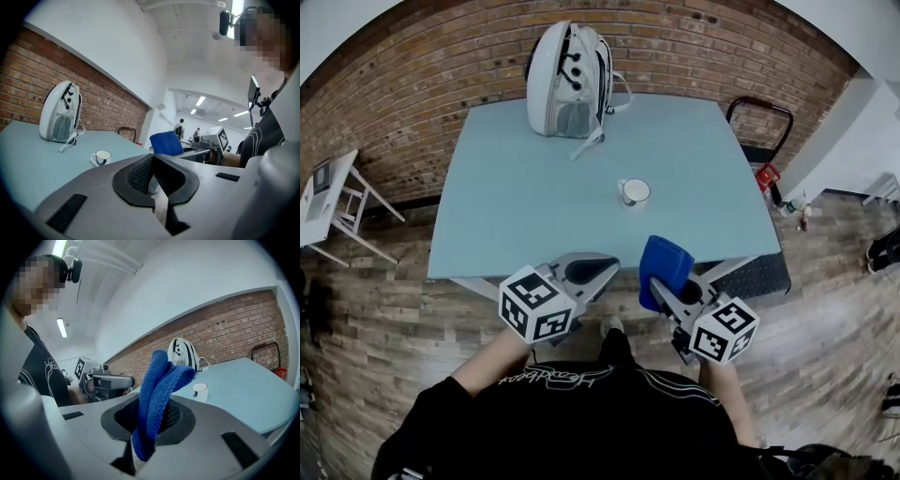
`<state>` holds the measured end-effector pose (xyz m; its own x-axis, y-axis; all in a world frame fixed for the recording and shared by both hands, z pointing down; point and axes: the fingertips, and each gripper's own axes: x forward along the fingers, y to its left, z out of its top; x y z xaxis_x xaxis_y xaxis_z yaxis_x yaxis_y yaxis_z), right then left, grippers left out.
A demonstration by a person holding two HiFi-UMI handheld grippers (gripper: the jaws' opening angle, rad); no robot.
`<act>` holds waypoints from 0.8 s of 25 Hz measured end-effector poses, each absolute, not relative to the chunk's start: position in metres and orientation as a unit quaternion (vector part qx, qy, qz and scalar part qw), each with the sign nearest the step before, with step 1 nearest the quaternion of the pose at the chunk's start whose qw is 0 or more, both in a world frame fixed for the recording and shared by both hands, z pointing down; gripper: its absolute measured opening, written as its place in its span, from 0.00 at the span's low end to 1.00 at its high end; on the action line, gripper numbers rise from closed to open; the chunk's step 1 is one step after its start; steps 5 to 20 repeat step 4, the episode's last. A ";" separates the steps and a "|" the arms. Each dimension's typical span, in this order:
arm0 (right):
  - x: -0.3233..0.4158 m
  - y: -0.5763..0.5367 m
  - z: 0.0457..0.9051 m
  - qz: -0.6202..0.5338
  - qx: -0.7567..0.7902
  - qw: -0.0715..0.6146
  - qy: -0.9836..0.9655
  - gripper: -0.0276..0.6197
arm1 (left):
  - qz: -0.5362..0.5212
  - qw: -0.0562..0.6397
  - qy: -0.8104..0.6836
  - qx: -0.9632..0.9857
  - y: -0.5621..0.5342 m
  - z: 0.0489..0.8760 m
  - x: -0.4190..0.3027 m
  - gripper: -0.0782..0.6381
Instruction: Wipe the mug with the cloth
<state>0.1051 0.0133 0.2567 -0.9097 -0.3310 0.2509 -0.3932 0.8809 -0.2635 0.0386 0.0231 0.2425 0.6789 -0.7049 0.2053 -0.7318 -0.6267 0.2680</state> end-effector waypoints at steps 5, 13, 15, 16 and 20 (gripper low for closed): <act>0.102 0.009 0.257 0.161 0.189 0.095 -0.964 0.14 | 0.041 0.168 -0.398 0.901 0.020 0.243 0.037 0.12; 0.102 0.009 0.257 0.161 0.189 0.095 -0.964 0.14 | 0.041 0.168 -0.398 0.901 0.020 0.243 0.037 0.12; 0.102 0.009 0.257 0.161 0.189 0.095 -0.964 0.14 | 0.041 0.168 -0.398 0.901 0.020 0.243 0.037 0.12; 0.102 0.009 0.257 0.161 0.189 0.095 -0.964 0.14 | 0.041 0.168 -0.398 0.901 0.020 0.243 0.037 0.12; 0.102 0.009 0.257 0.161 0.189 0.095 -0.964 0.14 | 0.041 0.168 -0.398 0.901 0.020 0.243 0.037 0.12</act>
